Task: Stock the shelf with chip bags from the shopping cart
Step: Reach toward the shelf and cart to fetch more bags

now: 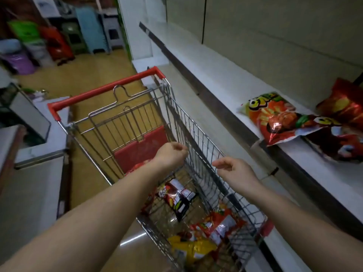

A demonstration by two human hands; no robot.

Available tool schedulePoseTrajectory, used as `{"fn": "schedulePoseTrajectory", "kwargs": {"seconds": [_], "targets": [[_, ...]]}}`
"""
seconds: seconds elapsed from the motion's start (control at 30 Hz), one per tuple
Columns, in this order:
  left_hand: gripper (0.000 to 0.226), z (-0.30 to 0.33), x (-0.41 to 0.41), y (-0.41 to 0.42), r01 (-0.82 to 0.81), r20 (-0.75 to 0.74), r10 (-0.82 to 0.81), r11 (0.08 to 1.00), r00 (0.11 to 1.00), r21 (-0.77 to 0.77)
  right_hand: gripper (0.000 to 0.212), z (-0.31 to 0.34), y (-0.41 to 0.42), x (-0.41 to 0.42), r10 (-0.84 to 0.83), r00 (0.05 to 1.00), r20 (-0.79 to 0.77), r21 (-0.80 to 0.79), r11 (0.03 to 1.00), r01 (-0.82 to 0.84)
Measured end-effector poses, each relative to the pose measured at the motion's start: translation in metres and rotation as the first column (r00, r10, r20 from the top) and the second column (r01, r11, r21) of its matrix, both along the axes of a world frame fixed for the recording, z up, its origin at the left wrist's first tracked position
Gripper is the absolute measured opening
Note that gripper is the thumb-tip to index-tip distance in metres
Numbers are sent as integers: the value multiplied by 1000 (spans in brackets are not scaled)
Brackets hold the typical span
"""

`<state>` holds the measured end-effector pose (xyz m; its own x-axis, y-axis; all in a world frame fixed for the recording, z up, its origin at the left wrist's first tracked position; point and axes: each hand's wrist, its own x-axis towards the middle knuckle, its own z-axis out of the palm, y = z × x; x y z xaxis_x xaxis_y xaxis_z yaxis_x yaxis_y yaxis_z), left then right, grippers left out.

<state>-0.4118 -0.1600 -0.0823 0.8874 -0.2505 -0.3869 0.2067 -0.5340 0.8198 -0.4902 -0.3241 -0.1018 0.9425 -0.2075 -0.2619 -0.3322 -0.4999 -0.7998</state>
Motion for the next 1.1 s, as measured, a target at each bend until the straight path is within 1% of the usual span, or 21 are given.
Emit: {"fn": "schedulePoseTrajectory", "kwargs": {"seconds": [0.07, 0.17, 0.2, 0.23, 0.3, 0.47, 0.57, 0.63, 0.7, 0.83, 1.03, 1.1], "targets": [[12, -35, -8, 6, 8, -85, -5, 999, 996, 33, 23, -28, 0, -4, 6, 997, -75, 6, 1000, -5], [10, -87, -20, 8, 43, -198, -25, 995, 980, 88, 24, -76, -1, -10, -7, 985, -171, 16, 1000, 10], [12, -103, -24, 7, 66, -225, -40, 992, 973, 107, 23, -91, -2, -13, -12, 978, -207, 18, 1000, 17], [15, -118, -27, 6, 93, -255, -58, 988, 965, 126, 21, -108, -3, -17, -20, 970, -243, 28, 999, 28], [12, -145, -34, 2, 145, -320, -93, 979, 943, 144, 19, -138, -4, -25, -42, 947, -319, 49, 997, 61], [28, -196, -43, -3, 341, -413, -230, 915, 881, 218, 22, -191, 2, -45, -80, 879, -471, 42, 993, 113], [31, -214, -44, -5, 454, -451, -303, 847, 840, 276, 26, -213, 9, -51, -83, 844, -530, 57, 989, 133], [33, -224, -42, -5, 524, -479, -346, 794, 807, 309, 23, -223, 14, -53, -74, 828, -555, 53, 991, 124], [33, -231, -41, -5, 569, -519, -372, 768, 769, 294, 17, -230, 19, -54, -82, 816, -572, 41, 991, 128], [39, -239, -38, -6, 620, -587, -400, 748, 704, 235, 22, -236, 29, -52, -116, 806, -581, 24, 987, 160], [43, -252, -35, -7, 696, -643, -424, 675, 638, 245, 25, -250, 39, -50, -125, 760, -638, 22, 983, 180], [39, -257, -35, -7, 724, -677, -427, 650, 599, 231, 20, -255, 41, -49, -117, 744, -658, 35, 982, 186]]}}
